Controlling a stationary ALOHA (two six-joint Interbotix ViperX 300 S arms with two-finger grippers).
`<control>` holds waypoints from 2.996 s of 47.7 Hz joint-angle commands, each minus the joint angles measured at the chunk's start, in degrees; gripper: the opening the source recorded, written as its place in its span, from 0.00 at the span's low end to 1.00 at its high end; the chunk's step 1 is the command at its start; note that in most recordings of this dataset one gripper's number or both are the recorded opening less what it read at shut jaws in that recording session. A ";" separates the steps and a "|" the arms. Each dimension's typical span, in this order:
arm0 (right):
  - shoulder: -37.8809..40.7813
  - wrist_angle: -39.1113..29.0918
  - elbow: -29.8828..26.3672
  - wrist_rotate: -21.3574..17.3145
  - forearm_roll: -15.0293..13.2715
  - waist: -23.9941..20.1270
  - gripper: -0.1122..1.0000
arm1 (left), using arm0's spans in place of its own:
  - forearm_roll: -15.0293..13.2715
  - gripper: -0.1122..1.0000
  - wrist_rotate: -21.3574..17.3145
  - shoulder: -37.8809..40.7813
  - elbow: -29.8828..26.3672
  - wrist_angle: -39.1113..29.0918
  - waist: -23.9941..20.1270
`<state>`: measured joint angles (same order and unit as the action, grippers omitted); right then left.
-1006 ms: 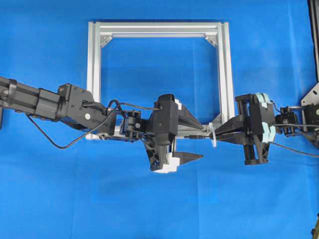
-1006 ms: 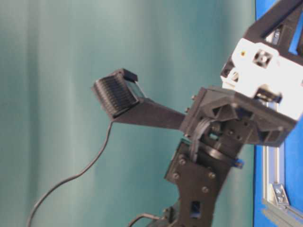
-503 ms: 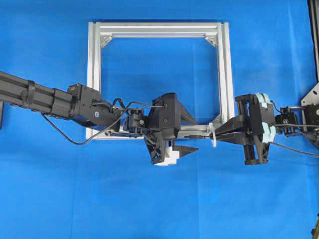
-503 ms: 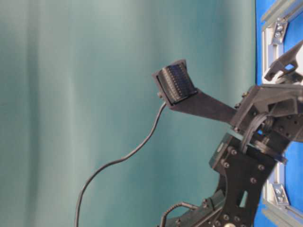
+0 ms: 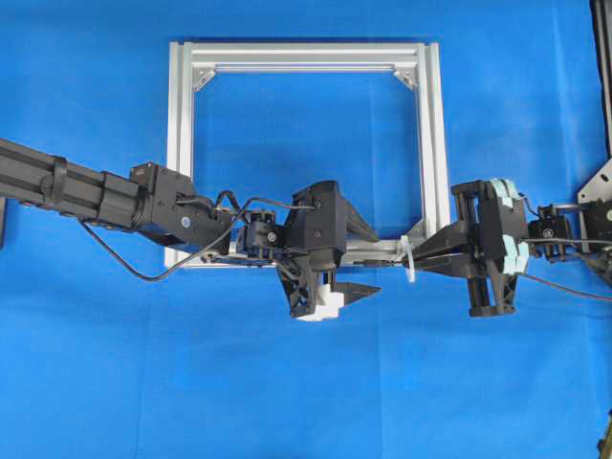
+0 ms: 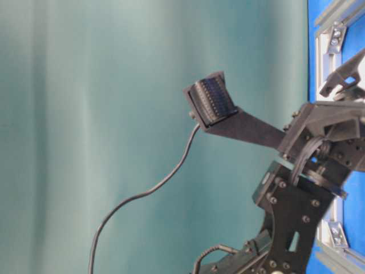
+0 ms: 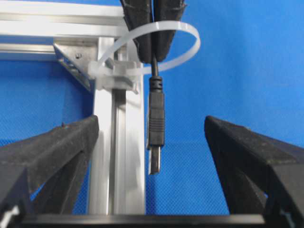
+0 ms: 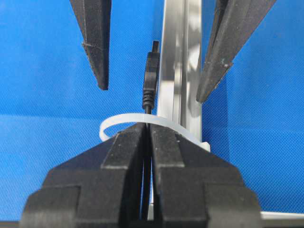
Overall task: Insert the wire through the string loop located on the right side.
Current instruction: 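Open the left gripper around the plug beyond the loop, then close the left gripper on the plug and open the right gripper, then pull the cable leftward through the loop with the left gripper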
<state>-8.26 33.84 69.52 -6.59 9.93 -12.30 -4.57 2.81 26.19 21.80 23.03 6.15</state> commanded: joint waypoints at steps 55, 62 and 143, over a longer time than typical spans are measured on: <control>-0.44 -1.14 -0.53 0.18 -0.18 0.09 0.07 | 0.26 0.17 -2.81 -2.11 -0.70 1.32 1.14; -0.62 -1.49 -0.44 0.00 -0.09 0.09 0.07 | 0.26 0.17 -2.81 -2.11 -0.70 1.32 1.14; -1.93 -4.83 0.35 0.09 0.70 0.09 0.94 | -0.09 0.17 -2.46 -41.92 52.38 6.59 5.01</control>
<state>-9.40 28.74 70.14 -6.59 10.81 -12.30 -4.57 0.26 -12.57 72.42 29.09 10.72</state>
